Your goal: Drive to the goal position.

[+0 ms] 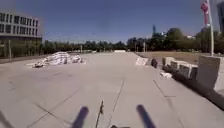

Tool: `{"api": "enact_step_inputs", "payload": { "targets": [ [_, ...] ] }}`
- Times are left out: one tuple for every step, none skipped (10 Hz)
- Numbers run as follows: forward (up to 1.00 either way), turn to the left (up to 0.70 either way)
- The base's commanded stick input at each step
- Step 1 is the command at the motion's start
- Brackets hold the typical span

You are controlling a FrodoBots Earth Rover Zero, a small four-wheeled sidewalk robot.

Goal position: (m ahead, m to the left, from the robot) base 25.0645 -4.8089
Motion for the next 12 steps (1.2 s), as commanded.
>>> {"api": "enact_step_inputs", "payload": {
  "targets": [
    [0.70, -0.05],
    [0.70, 0.00],
    [0.70, 0.00],
    [0.70, 0.00],
    [0.70, 0.00],
    [0.70, 0.00],
    [0.70, 0.00],
    [0.70, 0.00],
    [0.70, 0.00],
    [0.70, 0.00],
    [0.70, 0.00],
    [0.70, 0.00]
  ]
}}
